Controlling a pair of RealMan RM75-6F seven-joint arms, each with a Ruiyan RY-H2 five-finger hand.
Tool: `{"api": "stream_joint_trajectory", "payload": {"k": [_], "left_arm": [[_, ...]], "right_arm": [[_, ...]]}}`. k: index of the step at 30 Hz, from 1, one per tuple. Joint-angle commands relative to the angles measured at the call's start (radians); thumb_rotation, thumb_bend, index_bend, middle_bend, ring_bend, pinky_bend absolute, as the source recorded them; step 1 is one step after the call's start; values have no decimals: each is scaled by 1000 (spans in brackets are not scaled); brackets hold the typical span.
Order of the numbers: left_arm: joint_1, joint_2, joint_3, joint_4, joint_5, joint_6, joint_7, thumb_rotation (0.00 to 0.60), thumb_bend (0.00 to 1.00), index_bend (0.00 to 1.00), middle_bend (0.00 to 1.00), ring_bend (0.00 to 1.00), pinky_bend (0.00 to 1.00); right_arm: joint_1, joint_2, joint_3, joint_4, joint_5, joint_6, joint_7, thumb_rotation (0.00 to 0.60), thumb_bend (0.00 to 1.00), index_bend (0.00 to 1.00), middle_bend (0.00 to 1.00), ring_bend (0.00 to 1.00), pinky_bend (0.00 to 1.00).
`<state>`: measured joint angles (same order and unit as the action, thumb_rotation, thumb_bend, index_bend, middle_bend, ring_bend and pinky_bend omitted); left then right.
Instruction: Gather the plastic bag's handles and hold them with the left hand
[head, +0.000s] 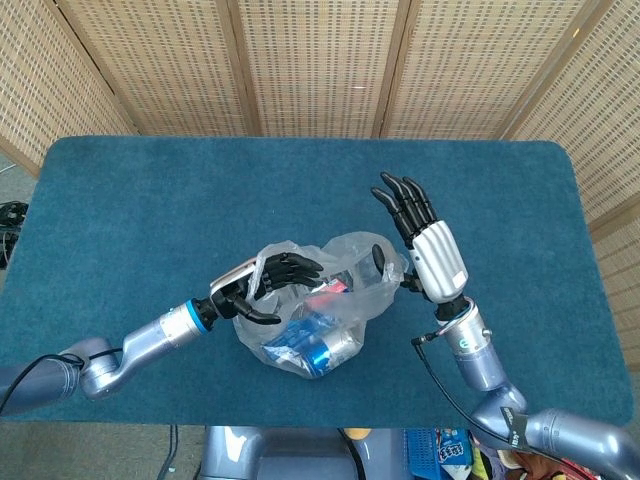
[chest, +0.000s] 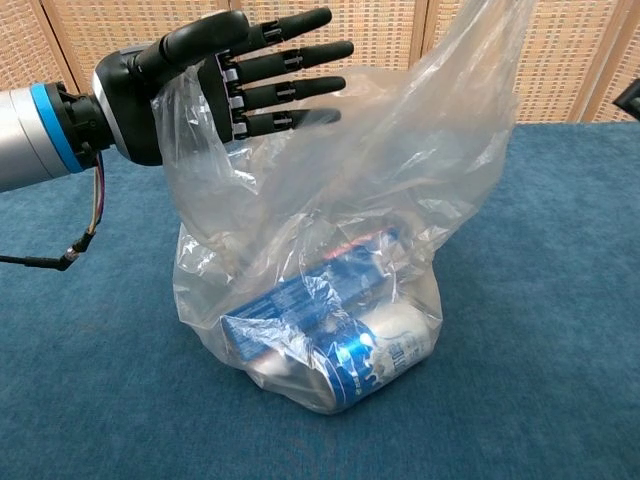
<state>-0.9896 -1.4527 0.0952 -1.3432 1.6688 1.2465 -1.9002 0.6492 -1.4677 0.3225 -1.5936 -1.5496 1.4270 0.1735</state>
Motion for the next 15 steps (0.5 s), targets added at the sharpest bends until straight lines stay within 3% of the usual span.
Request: {"api": "stream_joint_trajectory", "payload": {"k": [1,7,15], "left_arm": [[14,-7,-23,-21,-25,-20,63,600,7,243,206,172,164],[17,-18,-51,-47,-42,-50,141,600,9,243,206,172,163],[17,-18,-84,-99,-48,-80,208,600,7,244,205,172,163]], "right_arm": [[0,18,-2,-40,-1,-11,-9,600,603,0,11,0,0],[24,31,-4,-95,-13,-47,-47,600,604,0,11,0,0],[81,23,35,-134,11,-104,-156,600,604,0,12,0,0]]}}
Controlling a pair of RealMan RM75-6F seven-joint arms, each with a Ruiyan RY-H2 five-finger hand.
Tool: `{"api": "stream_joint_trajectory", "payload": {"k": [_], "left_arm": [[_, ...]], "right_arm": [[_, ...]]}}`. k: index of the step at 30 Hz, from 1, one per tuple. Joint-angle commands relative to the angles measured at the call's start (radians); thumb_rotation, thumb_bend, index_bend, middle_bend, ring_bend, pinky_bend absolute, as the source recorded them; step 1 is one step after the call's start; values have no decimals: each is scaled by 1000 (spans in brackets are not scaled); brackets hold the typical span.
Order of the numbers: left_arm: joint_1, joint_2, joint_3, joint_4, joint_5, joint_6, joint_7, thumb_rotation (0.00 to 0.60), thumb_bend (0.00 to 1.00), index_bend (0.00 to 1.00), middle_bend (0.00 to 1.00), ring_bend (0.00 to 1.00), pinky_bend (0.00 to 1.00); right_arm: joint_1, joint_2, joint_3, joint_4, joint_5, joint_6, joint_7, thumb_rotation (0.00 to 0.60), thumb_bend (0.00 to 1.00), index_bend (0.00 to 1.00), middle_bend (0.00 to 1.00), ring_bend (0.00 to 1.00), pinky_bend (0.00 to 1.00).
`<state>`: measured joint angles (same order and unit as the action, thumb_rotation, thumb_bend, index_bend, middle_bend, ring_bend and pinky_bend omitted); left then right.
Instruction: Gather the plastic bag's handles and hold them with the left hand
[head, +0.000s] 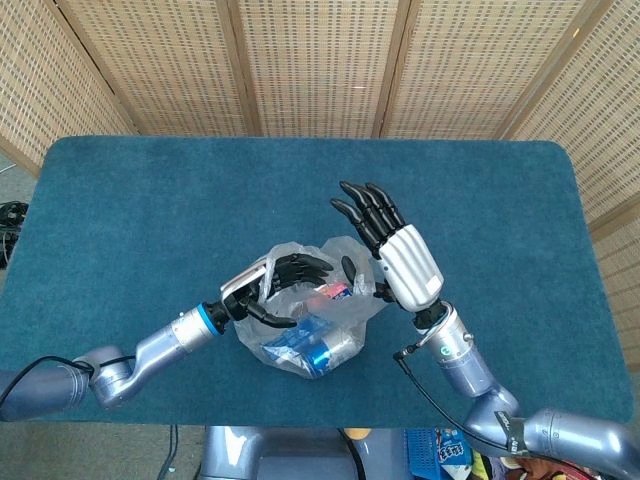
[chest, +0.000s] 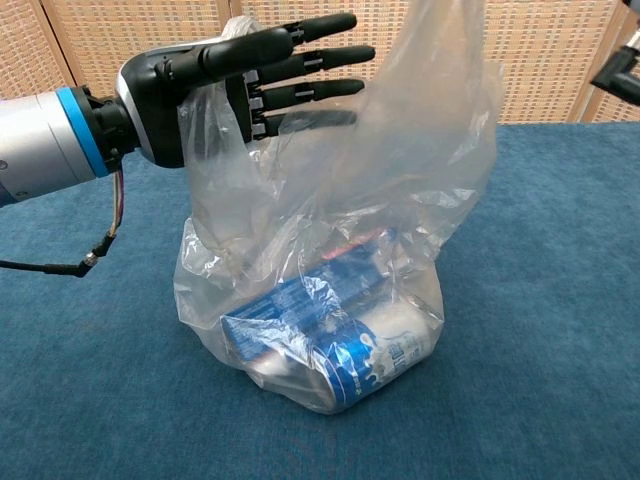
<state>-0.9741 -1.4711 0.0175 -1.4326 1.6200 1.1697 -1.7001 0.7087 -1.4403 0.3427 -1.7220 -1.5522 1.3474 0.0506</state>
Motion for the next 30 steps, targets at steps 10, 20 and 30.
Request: {"api": "stream_joint_trajectory", "payload": {"k": [10,20,30], "left_arm": [[3,3,-39,-51,2,-22,35,600,7,244,205,173,164],[-12,-23,-83,-67,-22,-66,65,600,7,245,205,172,164],[-19,-53,-100,-75,-30,-97,72,600,7,244,206,173,165]], "right_arm": [[89,-42,72,-22,114,-85,-131,600,604,0,12,0,0],[142,-55,94,-54,154,-122,-199,600,602,0,14,0,0],[187,-77,110,-31,203,-150,-250,600,604,0,14,0,0]]}}
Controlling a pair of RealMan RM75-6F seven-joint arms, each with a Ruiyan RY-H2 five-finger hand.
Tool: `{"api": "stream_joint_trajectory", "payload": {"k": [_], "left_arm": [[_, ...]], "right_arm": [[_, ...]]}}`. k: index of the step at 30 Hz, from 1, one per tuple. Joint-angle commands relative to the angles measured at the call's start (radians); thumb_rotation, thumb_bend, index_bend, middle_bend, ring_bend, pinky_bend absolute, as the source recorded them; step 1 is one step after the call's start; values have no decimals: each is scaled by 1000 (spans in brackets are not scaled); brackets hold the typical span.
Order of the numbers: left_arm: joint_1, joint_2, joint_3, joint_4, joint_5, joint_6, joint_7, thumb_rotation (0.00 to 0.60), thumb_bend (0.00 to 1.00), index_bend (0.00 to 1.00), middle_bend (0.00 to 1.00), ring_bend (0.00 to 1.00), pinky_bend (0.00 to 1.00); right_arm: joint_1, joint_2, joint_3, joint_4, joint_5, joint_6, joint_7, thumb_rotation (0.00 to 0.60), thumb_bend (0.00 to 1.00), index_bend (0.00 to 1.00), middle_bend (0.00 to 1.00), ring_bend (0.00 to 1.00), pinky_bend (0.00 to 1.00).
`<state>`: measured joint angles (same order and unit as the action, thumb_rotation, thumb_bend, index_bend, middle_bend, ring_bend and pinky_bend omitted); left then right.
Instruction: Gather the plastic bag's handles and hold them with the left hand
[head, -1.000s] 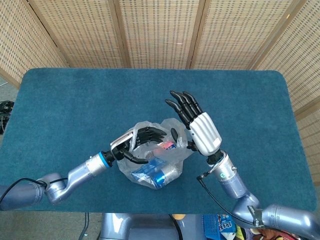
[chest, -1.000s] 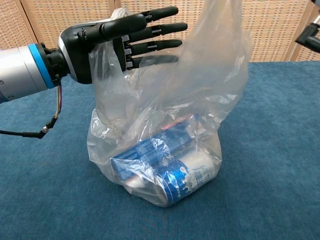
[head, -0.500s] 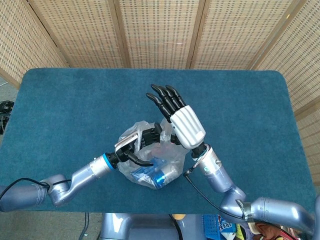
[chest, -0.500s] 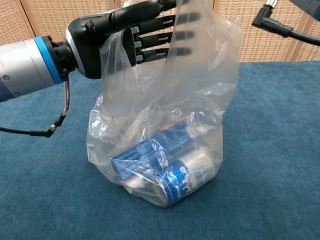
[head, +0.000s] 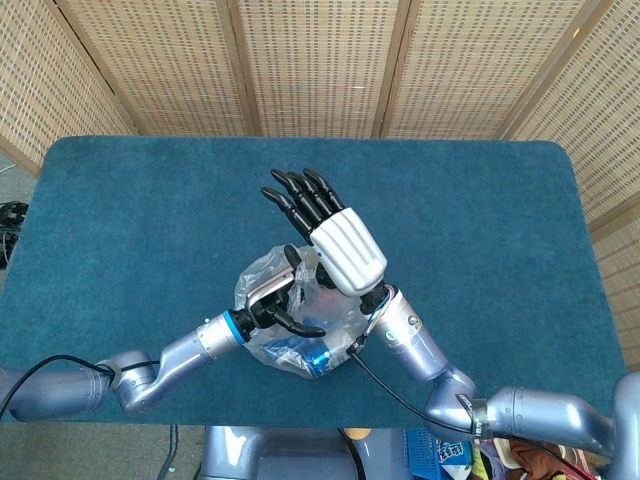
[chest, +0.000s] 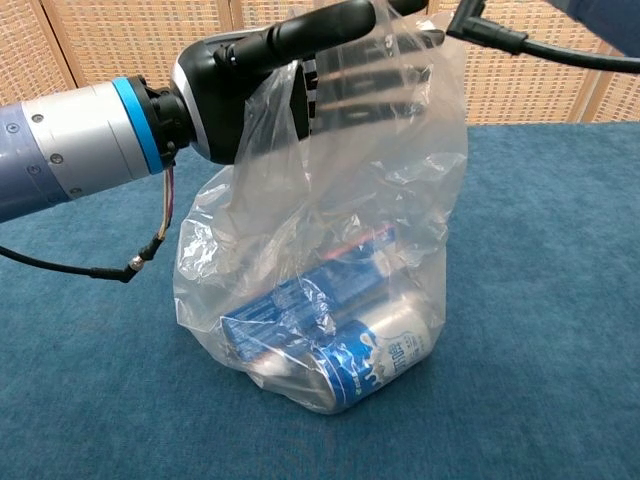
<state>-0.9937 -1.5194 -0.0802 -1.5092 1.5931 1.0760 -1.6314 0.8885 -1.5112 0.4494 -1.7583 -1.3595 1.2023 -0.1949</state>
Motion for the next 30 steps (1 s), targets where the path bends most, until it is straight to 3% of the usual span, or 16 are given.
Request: {"api": "stream_joint_trajectory", "payload": {"k": [1,25,26,28,29,30], "left_arm": [[1,-9,-6,3,-8,-6,5,600,7,244,206,172,165],[-12,-67,-110,-15,-111,-93,83,600,8,240,203,173,165],[-12,-67,-113,-18,-112,-97,84,600,8,240,203,173,164],[-11,-65,-116,-24,-110,-100,86,600,7,240,203,172,164],[-10,-65,-117,-24,-110,-100,87,600,7,239,203,172,164],[-9,-65,-118,-26,-109,-101,90,600,8,239,203,172,164]], "right_arm": [[10,-9,4,5,15,-5,-5,600,604,0,14,0,0],[18,1,-42,-34,0,-2,-14,600,602,0,14,0,0],[17,1,-42,-35,0,0,-14,600,568,0,14,0,0],[15,5,-42,-35,-1,5,-18,600,410,0,7,0,0],[14,7,-42,-35,-2,6,-22,600,265,0,3,0,0],[13,11,-43,-35,-3,7,-27,600,195,0,1,0,0]]}}
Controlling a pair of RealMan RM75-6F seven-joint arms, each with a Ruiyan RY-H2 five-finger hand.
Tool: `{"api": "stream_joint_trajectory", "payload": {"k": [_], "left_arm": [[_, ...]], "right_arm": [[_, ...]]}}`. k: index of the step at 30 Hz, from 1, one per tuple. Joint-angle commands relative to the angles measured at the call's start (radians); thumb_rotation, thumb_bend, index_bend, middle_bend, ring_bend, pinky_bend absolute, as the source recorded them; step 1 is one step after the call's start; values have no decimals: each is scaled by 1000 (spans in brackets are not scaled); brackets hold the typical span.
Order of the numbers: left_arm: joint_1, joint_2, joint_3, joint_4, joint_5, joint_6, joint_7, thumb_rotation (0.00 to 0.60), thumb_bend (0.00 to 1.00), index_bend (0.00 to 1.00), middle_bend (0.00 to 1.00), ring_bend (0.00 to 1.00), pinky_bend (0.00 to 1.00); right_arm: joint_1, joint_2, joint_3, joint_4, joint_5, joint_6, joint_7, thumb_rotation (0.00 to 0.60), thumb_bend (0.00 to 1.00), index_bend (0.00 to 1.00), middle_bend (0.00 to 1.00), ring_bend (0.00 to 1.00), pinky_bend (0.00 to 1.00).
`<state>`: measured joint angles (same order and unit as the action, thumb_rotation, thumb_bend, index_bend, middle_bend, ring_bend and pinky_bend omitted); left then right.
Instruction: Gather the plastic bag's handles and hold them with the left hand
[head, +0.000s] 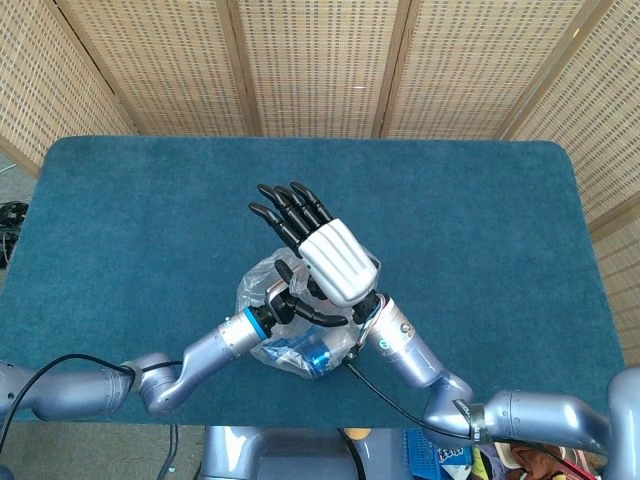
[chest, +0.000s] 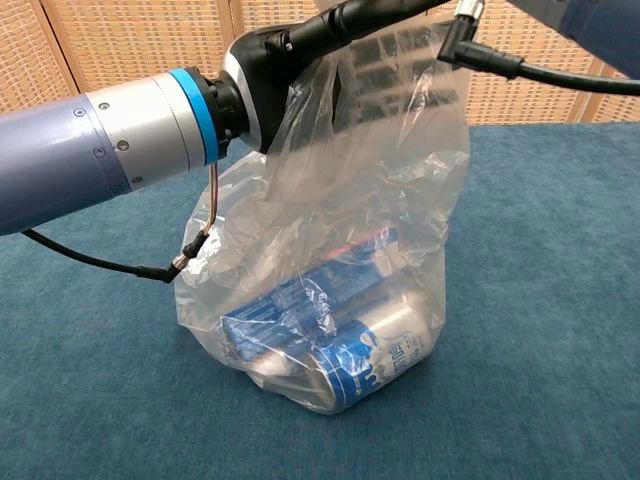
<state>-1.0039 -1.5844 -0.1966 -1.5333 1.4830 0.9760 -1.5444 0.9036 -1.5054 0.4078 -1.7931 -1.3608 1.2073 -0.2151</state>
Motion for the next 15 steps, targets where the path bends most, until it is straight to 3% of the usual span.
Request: {"api": "stream_joint_trajectory", "payload": {"k": [1,3,15], "left_arm": [[3,1,-2,-3,2,-1,4,600,7,239,203,172,164],[5,2,-4,-6,1,-5,3,600,6,239,203,172,164],[22,11,-14,-8,11,-3,11,600,7,238,203,172,165]], "right_arm": [[-4,9,-3,-2,-2,3,-12,600,87,0,0,0,0],[-8,16,-6,-4,-6,8,-21,600,1,0,0,0,0],[-72,94,-45,-18,-77,67,3,600,0,0,0,0,0]]}}
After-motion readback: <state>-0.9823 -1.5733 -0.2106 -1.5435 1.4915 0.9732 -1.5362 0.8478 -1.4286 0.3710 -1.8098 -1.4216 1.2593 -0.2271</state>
